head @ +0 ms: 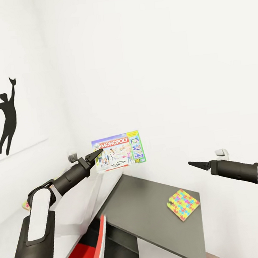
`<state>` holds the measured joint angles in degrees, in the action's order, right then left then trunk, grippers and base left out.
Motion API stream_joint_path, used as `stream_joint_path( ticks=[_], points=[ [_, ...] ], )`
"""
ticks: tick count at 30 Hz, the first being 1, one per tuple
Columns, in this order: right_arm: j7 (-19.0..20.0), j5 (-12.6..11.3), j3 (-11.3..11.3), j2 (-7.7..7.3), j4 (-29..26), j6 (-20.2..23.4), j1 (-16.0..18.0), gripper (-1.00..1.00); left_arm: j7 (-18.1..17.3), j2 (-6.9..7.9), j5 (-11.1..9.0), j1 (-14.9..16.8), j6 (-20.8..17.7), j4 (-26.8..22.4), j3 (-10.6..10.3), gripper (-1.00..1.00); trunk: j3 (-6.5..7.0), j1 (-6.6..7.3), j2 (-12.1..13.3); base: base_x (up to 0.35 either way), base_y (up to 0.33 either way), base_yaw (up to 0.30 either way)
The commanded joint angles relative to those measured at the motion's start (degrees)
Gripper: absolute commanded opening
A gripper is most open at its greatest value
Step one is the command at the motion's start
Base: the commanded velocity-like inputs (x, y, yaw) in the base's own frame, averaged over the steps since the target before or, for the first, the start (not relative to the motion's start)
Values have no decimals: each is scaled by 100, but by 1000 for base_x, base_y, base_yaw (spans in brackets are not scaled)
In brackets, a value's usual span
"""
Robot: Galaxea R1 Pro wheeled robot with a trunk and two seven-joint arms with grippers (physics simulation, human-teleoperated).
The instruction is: Put all the toys in the child's room - the three board games (two on the bed and one on the table), the two jigsaw puzzles on the table, and the tennis ball on the table - inside the toy box on the table in the child's room.
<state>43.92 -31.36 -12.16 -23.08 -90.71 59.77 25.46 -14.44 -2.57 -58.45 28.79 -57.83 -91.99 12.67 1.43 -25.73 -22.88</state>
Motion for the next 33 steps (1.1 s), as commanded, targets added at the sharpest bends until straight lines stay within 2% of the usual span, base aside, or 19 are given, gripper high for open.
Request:
stream_joint_path(
  ticks=[1, 8, 22, 33],
  points=[
    [37, 25, -6, -1, 1, 23, 3, 100, -43, -7, 18, 4, -36, -1, 16, -100, -2, -5, -4, 336, 0, 1],
    [37, 25, -6, -3, 1, 23, 3, 100, -42, -7, 20, -2, -30, -3, 16, -100, -2, -5, -4, 207, 0, 0],
    [37, 25, -5, 1, 1, 23, 3, 100, -42, -7, 19, -4, -34, -3, 20, -100, -2, -5, -4, 42, 2, 0],
    [37, 25, -6, -1, 1, 23, 3, 100, -45, -10, 22, -5, -32, -8, 16, -100, -2, -5, -4, 65, 117, 0]
  ],
)
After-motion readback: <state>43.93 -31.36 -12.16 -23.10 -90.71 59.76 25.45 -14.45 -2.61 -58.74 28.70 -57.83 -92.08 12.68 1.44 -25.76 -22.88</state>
